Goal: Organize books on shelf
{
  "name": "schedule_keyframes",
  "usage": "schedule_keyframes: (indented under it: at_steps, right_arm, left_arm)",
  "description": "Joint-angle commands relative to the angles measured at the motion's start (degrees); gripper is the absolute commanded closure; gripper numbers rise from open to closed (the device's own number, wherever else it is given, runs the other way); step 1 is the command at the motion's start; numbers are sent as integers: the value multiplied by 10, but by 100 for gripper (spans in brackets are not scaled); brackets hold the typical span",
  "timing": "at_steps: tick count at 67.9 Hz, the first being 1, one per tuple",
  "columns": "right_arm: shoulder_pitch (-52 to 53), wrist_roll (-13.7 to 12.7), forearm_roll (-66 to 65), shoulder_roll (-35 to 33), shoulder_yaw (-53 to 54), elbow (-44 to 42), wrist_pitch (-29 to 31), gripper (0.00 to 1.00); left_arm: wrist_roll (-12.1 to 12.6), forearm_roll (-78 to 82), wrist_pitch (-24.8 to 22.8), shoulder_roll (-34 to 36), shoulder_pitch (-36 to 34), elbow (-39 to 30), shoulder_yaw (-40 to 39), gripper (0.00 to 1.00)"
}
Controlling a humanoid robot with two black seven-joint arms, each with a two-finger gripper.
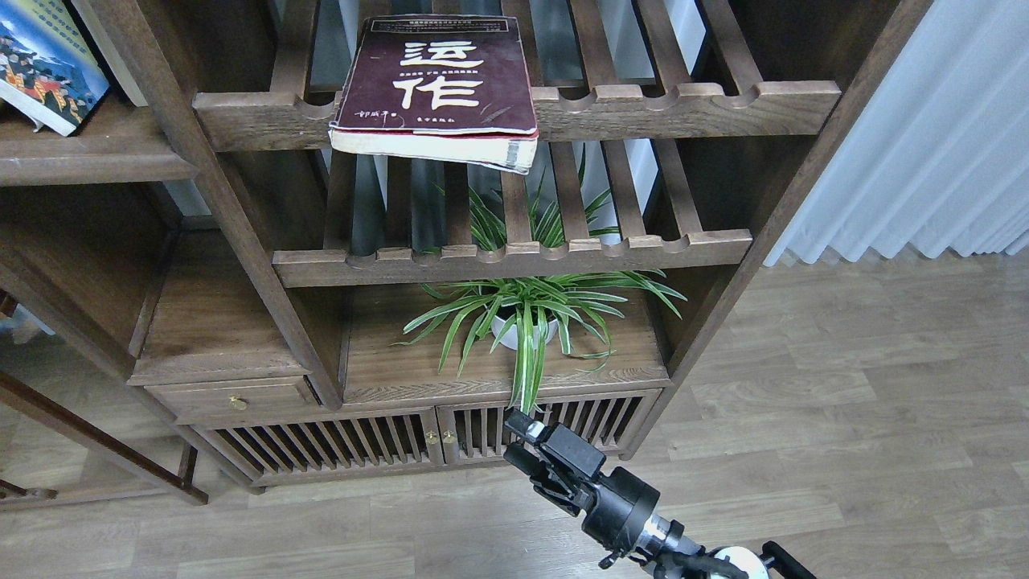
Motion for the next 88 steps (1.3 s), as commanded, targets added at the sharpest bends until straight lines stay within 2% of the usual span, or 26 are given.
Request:
schedule_keyframes:
  at_steps: [1, 13, 22, 24, 31, 37, 51, 67, 88]
  right_arm:
    - [-1, 0, 0, 0, 0, 1, 0, 1]
    - [-1, 0, 0, 0, -1, 1, 0, 1]
    - [-4, 0, 0, 0, -2, 1, 0, 1]
    - [-4, 0, 0, 0, -2, 1, 0, 1]
    - [-4, 0, 0, 0, -2, 1, 0, 1]
    - [-5, 0, 0, 0, -2, 1, 0, 1]
    - [-9, 0, 0, 0, 1, 1, 0, 1]
    - [-10, 0, 0, 0, 2, 1, 0, 1]
    - [-3, 0, 0, 0, 1, -2, 0, 1]
  left_arm:
    - [0, 0, 0, -2, -55, 3, 48, 99]
    - [4, 5, 0, -11, -180, 13, 161, 99]
    - [20, 8, 0, -53, -297, 25, 267, 99]
    - [37, 10, 0, -84, -357, 35, 309, 99]
    - [69, 11, 0, -136, -431, 56, 357, 99]
    - [85, 12, 0, -173, -484, 81, 389, 99]
    - [92, 12, 0, -241, -570, 143, 446, 99]
    - [92, 12, 0, -289, -619, 201, 468, 98]
    - [92, 12, 0, -421, -702, 345, 469, 97]
